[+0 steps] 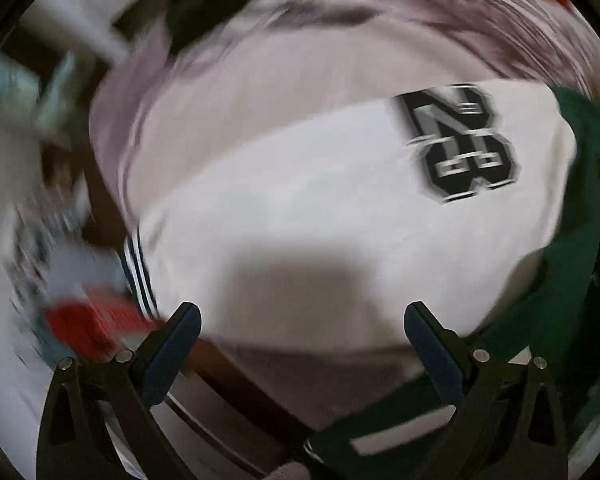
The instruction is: Fold large clothes
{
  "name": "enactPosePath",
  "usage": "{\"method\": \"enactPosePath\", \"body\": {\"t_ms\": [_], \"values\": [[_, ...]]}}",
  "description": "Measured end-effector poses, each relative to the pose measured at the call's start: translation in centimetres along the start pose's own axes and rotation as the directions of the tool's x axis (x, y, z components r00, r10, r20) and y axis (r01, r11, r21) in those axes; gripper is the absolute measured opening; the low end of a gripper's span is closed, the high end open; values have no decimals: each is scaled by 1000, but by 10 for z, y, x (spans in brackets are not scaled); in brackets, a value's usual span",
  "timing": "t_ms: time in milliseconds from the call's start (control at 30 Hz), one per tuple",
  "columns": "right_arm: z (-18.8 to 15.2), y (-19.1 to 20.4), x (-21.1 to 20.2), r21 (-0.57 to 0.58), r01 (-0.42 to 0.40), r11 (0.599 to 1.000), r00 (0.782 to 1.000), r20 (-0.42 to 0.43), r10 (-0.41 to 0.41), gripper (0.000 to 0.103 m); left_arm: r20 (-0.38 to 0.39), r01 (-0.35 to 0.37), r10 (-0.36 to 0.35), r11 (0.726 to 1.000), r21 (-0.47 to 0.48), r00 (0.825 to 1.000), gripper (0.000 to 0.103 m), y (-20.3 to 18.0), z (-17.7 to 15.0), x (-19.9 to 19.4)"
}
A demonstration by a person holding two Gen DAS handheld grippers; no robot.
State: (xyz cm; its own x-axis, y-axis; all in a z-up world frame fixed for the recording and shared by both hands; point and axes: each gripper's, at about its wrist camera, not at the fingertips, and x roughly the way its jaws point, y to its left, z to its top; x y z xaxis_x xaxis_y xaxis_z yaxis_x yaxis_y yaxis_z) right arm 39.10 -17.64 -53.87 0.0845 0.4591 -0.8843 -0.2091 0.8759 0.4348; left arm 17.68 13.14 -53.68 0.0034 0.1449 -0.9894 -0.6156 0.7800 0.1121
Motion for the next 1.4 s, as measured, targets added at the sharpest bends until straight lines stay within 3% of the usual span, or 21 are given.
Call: {"method": "enactPosePath", "body": {"t_ms": [67,133,200,300,367,400,467,500,567,600,733,900,967,1033,1100,1133,1200,1300,1333,1367,1400], "values": [[-19,-7,-14,25,-10,1000,1000,6,10,64,-77,97,-106,989,-110,991,103,28,-8,18],[-35,-14,-24,72,13,997,1000,-6,-12,64,-144,222,-269,935,-277,952,103,56,-18,47],[-46,-22,-26,122,22,992,1000,-21,-20,64,-130,335,-426,836,-435,895,101,78,-23,76],[-50,-54,-39,192,32,981,999,-24,-28,64,-21,411,-523,693,-592,852,82,107,-21,105],[-56,-57,-38,236,35,971,999,-23,-31,64,19,403,-534,614,-679,845,75,122,-19,119],[-54,-56,-35,248,34,968,999,-20,-30,64,64,401,-535,544,-737,843,74,131,-22,123],[-53,-49,-30,264,37,964,999,-9,-36,64,105,397,-515,498,-771,851,61,138,-25,121],[-52,-44,-28,265,36,964,999,-7,-36,64,102,381,-485,522,-763,869,53,137,-25,115],[-52,-32,-26,264,36,964,999,-1,-37,64,128,380,-430,574,-725,894,12,138,-24,100],[-53,-24,-23,262,43,964,999,1,-45,64,156,402,-423,590,-700,892,7,140,-21,92],[-58,-5,-27,241,52,969,998,19,-59,64,249,449,-378,676,-584,892,4,150,2,61],[-63,19,-30,203,69,977,996,47,-80,64,431,559,-381,703,-440,818,3,164,61,10],[-61,28,-31,191,70,979,995,60,-83,64,464,566,-376,729,-386,802,3,162,92,5],[-56,35,-25,179,64,982,995,60,-76,64,462,547,-364,754,-363,809,3,162,118,23],[-52,39,-17,181,66,981,996,52,-76,64,403,505,-356,784,-361,843,3,162,132,57],[-51,42,-14,180,65,982,996,46,-75,64,374,503,-372,784,-363,850,3,164,132,69],[-50,47,-10,171,85,982,995,28,-91,64,306,538,-447,760,-366,840,7,168,126,90],[-53,50,-6,172,74,982,997,15,-77,64,290,637,-569,658,-400,770,29,174,102,86],[-54,48,-4,183,66,981,998,9,-68,64,281,653,-595,626,-425,753,49,176,94,89],[-56,46,-3,192,59,980,998,6,-61,64,287,679,-627,579,-451,724,61,178,86,93],[-57,43,-2,204,52,978,999,3,-54,64,310,707,-655,513,-486,689,62,180,80,99]]}}
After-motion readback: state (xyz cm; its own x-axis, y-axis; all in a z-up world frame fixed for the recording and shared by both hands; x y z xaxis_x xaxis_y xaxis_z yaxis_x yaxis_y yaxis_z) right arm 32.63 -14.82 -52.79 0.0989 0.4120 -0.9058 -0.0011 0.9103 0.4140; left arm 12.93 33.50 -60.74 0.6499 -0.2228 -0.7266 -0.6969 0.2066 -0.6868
